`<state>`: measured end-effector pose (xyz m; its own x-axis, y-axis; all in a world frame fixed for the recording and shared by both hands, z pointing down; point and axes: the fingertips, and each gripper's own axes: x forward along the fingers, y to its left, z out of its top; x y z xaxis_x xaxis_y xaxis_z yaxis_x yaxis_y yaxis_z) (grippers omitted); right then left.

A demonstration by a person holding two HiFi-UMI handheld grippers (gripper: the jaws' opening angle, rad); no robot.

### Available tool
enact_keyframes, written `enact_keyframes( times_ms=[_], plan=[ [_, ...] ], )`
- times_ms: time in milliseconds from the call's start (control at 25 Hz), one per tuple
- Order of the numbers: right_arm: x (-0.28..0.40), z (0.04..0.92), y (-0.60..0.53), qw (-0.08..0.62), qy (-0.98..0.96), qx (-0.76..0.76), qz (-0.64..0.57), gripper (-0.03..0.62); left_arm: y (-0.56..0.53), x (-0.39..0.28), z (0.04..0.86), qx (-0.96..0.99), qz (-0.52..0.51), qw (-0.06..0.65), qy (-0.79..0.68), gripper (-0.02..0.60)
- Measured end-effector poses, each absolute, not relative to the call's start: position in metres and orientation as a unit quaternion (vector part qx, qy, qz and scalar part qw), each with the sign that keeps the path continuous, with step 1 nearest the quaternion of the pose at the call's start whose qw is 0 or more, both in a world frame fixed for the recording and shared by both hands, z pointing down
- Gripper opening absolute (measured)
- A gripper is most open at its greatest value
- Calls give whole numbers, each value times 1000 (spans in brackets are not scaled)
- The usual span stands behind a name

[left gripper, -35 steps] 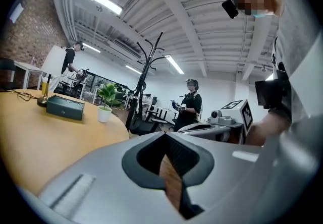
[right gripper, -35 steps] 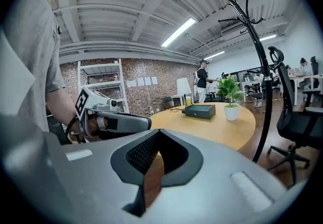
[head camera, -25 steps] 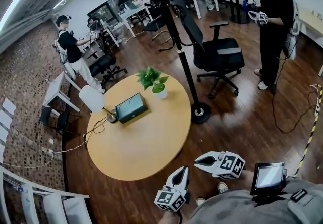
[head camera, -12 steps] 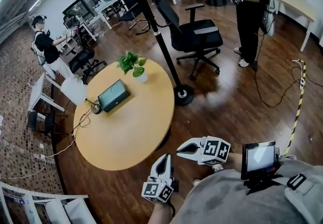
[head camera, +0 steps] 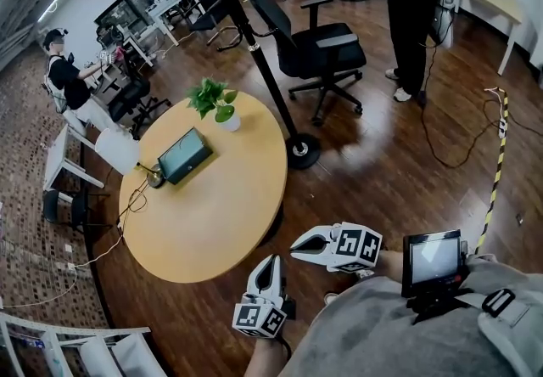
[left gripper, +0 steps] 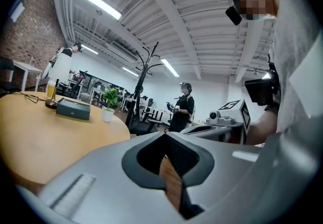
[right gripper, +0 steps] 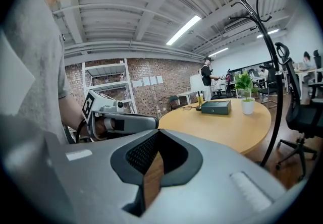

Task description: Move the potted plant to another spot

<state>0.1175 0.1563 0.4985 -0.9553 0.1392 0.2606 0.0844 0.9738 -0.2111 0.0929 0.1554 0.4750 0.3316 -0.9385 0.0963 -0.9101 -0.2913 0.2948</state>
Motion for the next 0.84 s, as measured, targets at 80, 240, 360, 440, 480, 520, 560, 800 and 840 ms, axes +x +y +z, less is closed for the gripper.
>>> enact_keyframes(
  times_ms=[80, 240, 360, 440, 480, 520, 560, 800, 840],
  plan=[
    [117, 498, 155, 136, -984, -56, 99, 5, 154, 92, 473, 802, -46, 150, -576, 2],
    [117, 497, 155, 135, -984, -57, 96, 5, 155, 92, 474, 801, -49, 147, -578, 2],
    [119, 498, 153, 135, -985, -53, 96, 5, 154, 92, 473, 799, -49, 149, -580, 2],
    [120, 498, 152, 135, -985, -52, 96, 5, 155, 92, 474, 798, -50, 149, -581, 2],
    [121, 499, 151, 134, -985, -51, 96, 5, 156, 92, 474, 798, -51, 148, -583, 2],
    [122, 499, 151, 134, -985, -51, 97, 5, 156, 92, 475, 797, -52, 148, -584, 2],
    [123, 499, 150, 133, -985, -50, 97, 5, 157, 92, 475, 796, -53, 148, -585, 2],
    [127, 502, 146, 137, -984, -54, 99, 5, 153, 95, 477, 791, -52, 153, -591, 2],
    [128, 502, 145, 137, -984, -54, 99, 5, 152, 95, 477, 790, -51, 154, -592, 2]
  ],
)
